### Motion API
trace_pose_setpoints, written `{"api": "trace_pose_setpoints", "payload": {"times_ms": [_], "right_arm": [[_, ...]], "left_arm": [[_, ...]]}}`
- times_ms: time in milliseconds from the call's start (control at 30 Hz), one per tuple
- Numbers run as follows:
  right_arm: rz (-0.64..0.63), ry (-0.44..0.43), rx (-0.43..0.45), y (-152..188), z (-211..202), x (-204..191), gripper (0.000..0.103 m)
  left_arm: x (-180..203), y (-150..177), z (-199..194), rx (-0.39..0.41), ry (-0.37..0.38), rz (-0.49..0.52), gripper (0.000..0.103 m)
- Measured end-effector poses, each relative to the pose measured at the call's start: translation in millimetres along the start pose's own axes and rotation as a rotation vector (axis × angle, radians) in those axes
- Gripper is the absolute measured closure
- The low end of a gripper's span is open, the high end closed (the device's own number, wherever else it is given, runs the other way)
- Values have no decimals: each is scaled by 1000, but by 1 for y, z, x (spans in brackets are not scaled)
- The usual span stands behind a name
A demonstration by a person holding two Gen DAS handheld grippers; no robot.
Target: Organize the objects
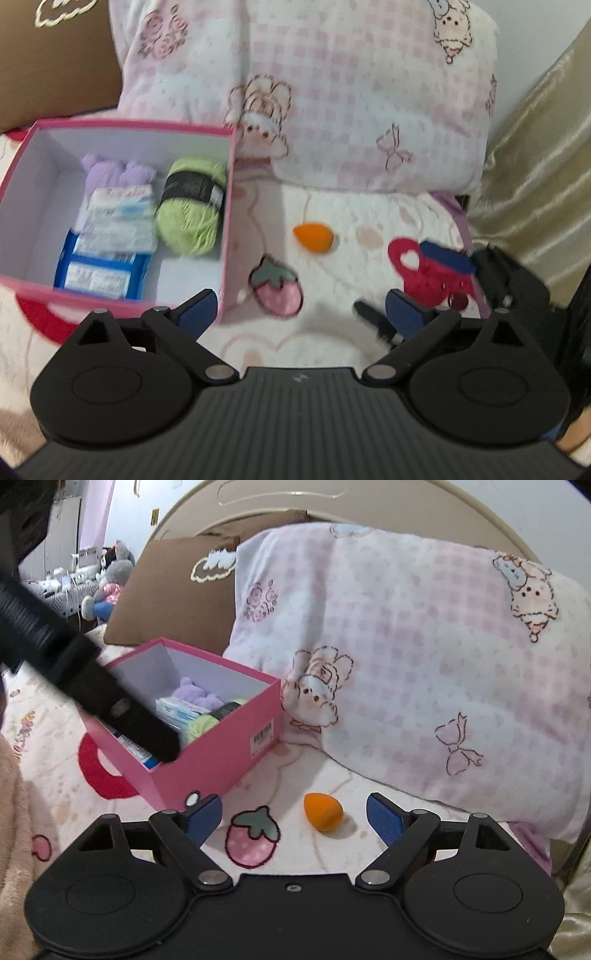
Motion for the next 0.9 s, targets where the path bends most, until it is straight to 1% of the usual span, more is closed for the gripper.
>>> {"api": "trace_pose_setpoints", "payload": {"times_ms": [67, 133, 167, 233, 300, 467, 567, 733, 800, 867, 900], "right_arm": [[-5, -4, -20, 1, 8, -2, 15], [-10, -4, -25, 0, 13, -3, 15], [-14, 1, -19, -1, 16, -5, 15], [-7, 46, 12, -3, 19, -3, 15], [40, 62, 29, -3, 23, 0, 15], [144, 53, 13, 10, 38, 7, 15], [137, 47, -1, 17, 48, 10, 15], [159, -3, -31, 27, 65, 9, 15], [157, -15, -44, 32, 74, 5, 15], [161, -18, -49, 34, 82, 3, 16], [171, -17, -55, 35, 86, 4, 16]], "left_arm": [[3, -9, 10, 17, -14, 20, 1], [8, -17, 22, 40, -16, 67, 1], [11, -20, 28, 41, -8, 94, 0], [14, -25, 42, 35, 0, 143, 0], [12, -29, 55, 46, 3, 158, 1], [3, -25, 81, 45, 18, 152, 1], [2, -21, 91, 63, 24, 200, 3], [11, -19, 103, 105, 75, 274, 4], [16, -17, 111, 89, 96, 291, 8], [18, -18, 118, 91, 100, 295, 11], [19, -18, 122, 89, 103, 302, 15]]}}
Point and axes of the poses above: each gripper's, at about its wrist camera, not at the fingertips, and z roughly the way its jaws point, x to its right, y to its underside, the point moved 9 cm from there along z, roughly the way its jaws point, and after that the axes turned 13 degrees about y, right-handed, at the moved point
